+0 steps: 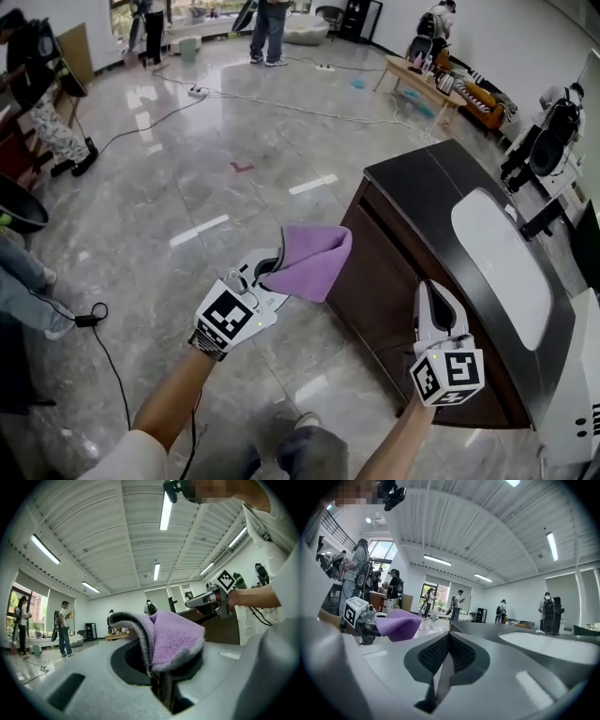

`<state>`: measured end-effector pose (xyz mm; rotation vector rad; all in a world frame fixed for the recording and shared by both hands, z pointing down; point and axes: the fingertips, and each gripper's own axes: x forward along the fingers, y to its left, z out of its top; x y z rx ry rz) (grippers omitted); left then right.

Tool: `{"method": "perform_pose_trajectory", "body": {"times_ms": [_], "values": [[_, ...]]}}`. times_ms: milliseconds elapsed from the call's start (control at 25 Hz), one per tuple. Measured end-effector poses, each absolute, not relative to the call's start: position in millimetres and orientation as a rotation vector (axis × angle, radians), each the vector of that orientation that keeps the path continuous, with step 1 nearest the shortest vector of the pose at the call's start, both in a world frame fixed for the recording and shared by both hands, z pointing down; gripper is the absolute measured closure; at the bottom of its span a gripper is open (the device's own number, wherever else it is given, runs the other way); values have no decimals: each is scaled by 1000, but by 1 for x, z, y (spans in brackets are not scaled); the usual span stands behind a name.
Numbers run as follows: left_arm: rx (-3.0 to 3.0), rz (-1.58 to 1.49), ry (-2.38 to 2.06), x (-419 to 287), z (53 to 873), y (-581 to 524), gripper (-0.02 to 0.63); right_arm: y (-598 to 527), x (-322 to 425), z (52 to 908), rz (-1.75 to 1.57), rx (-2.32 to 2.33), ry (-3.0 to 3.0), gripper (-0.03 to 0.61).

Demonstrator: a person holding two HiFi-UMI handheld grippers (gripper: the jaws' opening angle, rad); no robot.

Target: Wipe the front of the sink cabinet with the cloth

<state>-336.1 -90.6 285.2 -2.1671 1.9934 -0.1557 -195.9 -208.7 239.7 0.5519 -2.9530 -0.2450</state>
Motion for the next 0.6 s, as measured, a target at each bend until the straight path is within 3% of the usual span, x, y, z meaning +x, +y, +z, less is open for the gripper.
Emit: {"method": "perform_pose_trajectory", "body": {"times_ms": [600], "values": [[-2077, -75, 2130, -334, -100, -39, 566, -140, -188, -120, -250, 462, -2959, 571]]}}
